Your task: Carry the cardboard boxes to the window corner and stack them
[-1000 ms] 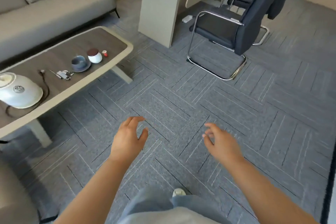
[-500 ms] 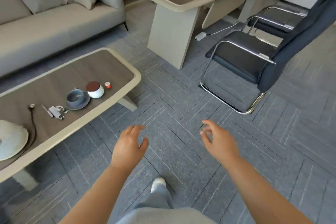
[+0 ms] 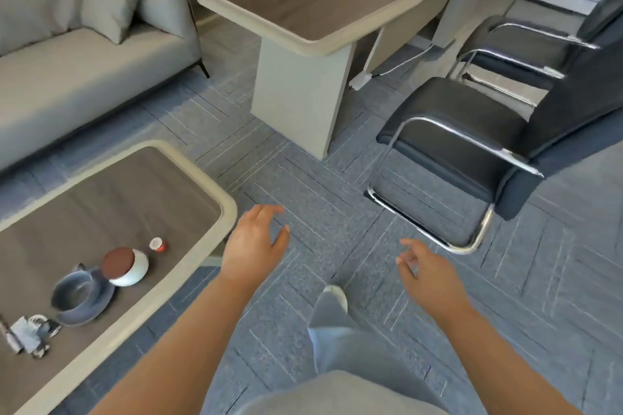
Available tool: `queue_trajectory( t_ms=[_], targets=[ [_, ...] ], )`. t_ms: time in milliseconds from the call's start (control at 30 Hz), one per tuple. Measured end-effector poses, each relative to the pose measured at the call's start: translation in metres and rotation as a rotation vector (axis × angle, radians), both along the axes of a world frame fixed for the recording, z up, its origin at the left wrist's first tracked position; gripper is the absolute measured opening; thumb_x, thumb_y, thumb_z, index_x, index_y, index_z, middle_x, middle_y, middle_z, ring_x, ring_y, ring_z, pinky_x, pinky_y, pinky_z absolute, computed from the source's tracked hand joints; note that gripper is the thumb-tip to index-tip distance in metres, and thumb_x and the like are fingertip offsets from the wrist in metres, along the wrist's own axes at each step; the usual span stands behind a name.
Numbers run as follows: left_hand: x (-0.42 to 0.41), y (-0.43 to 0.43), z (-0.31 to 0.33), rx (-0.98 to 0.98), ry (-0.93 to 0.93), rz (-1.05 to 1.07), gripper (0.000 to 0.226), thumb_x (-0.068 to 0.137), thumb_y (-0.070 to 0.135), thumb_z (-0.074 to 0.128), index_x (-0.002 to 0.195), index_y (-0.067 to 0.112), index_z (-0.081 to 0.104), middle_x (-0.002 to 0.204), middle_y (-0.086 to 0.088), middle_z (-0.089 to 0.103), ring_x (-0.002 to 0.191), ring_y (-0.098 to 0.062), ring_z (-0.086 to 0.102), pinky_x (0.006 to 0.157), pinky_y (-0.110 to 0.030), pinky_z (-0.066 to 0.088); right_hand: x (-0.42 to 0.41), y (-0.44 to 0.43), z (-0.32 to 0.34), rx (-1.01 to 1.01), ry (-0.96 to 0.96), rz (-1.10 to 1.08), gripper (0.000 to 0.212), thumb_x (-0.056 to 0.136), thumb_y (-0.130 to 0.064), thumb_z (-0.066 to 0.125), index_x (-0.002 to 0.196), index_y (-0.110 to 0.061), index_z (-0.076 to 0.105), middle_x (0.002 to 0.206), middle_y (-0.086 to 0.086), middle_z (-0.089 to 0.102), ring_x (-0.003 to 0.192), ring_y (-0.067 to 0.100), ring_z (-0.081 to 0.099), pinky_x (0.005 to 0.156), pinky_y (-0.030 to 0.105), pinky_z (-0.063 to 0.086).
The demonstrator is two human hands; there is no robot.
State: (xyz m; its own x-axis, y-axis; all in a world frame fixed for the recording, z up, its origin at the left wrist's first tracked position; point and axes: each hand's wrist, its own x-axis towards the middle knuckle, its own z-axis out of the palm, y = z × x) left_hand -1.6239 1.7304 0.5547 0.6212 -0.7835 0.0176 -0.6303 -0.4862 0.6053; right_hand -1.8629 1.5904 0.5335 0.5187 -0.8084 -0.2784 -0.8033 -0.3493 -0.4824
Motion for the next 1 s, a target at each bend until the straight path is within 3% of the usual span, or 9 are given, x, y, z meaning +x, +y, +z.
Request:
queue_trajectory(
  t_ms=[167, 333, 500, 700, 1000],
  targets=[
    [0.071, -0.072, -0.005, 0.054, 0.034, 0.169, 0.032, 0.09, 0.022, 0.056, 0.121, 0.013, 0.056, 0.119, -0.002, 0.057, 0.112, -0.021, 0.05, 0.08, -0.023, 0.034, 0.107, -0.113, 0.009, -0.021, -0.02, 0.171, 0.04, 0.095, -0.03, 0.048, 0.133, -0.019, 0.045, 0.117, -0.001, 0.063, 0.106, 0.016, 0.059, 0.082, 0.03, 0.045],
    [0.147, -0.103, -0.006, 0.08, 0.068, 0.402, 0.03, 0.088, 0.022, 0.058, 0.117, 0.013, 0.058, 0.111, -0.005, 0.059, 0.107, -0.027, 0.053, 0.083, -0.037, 0.043, 0.238, -0.19, 0.031, -0.066, -0.057, 0.402, 0.038, 0.095, -0.029, 0.048, 0.132, -0.019, 0.046, 0.114, -0.003, 0.063, 0.105, 0.016, 0.059, 0.083, 0.035, 0.049],
    [0.223, -0.116, -0.016, 0.114, 0.094, 0.6, 0.03, 0.087, 0.021, 0.06, 0.116, 0.011, 0.058, 0.113, -0.007, 0.06, 0.111, -0.03, 0.052, 0.086, -0.04, 0.043, 0.369, -0.236, 0.043, -0.106, -0.142, 0.56, 0.038, 0.095, -0.029, 0.049, 0.131, -0.018, 0.047, 0.113, -0.002, 0.063, 0.106, 0.017, 0.057, 0.085, 0.037, 0.048],
    [0.347, -0.172, -0.017, 0.087, 0.077, 0.6, 0.033, 0.09, 0.025, 0.055, 0.121, 0.013, 0.055, 0.121, -0.004, 0.057, 0.111, -0.025, 0.053, 0.085, -0.035, 0.044, 0.494, -0.291, 0.033, -0.091, -0.128, 0.577, 0.038, 0.094, -0.029, 0.049, 0.131, -0.019, 0.047, 0.11, -0.002, 0.064, 0.106, 0.014, 0.058, 0.078, 0.028, 0.044],
    [0.532, -0.273, 0.014, 0.015, 0.021, 0.479, 0.035, 0.093, 0.029, 0.05, 0.126, 0.015, 0.051, 0.128, 0.001, 0.052, 0.121, -0.019, 0.047, 0.088, -0.032, 0.043, 0.619, -0.36, 0.023, -0.069, -0.051, 0.498, 0.036, 0.093, -0.028, 0.052, 0.127, -0.018, 0.051, 0.108, -0.001, 0.067, 0.105, 0.014, 0.061, 0.082, 0.028, 0.045]
  ],
)
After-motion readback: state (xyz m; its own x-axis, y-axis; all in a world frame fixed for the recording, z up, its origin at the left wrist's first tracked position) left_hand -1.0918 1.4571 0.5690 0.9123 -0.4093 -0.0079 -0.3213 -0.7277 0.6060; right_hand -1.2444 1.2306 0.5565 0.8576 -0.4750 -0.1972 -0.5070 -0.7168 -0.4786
